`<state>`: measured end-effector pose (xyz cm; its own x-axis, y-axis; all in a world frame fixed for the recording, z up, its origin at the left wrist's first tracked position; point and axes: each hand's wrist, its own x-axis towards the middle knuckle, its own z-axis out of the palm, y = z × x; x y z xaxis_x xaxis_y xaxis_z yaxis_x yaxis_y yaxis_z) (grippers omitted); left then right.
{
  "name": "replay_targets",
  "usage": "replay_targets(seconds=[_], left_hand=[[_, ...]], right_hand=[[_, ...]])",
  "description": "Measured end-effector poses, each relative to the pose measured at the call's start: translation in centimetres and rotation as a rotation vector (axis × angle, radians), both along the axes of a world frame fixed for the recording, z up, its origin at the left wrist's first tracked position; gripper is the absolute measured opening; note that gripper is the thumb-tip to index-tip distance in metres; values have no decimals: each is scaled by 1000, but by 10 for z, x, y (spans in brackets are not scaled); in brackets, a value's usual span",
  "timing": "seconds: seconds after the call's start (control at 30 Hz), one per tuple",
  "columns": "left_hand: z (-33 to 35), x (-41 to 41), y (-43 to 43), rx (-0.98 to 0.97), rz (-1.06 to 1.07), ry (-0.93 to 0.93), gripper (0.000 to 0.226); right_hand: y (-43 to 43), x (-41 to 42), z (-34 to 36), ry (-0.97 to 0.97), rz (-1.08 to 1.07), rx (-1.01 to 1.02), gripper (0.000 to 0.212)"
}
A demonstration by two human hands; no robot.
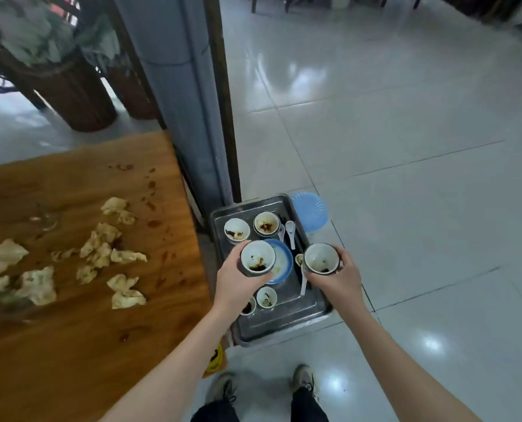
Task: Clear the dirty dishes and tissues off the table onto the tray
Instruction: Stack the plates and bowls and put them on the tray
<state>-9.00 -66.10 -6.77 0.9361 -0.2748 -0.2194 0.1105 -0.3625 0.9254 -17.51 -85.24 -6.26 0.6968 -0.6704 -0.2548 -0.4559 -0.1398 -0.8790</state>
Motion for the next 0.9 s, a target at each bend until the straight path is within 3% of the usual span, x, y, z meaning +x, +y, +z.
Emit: replay_targets(seconds=[0.27,0.47,0.67,0.9], left_hand=[[-42,-55,-41,4,239,123,69],[-100,-92,-38,141,334,187,71],[-173,-116,-18,274,387,260,67],[-244,-117,-3,400,427,240,72]], right_hand=[[-38,7,-46,101,284,-21,69],[-26,-11,-116,218,434,23,70],[-4,-36,-193,291,533,44,67],[25,-42,-263,313,532,-66,76]])
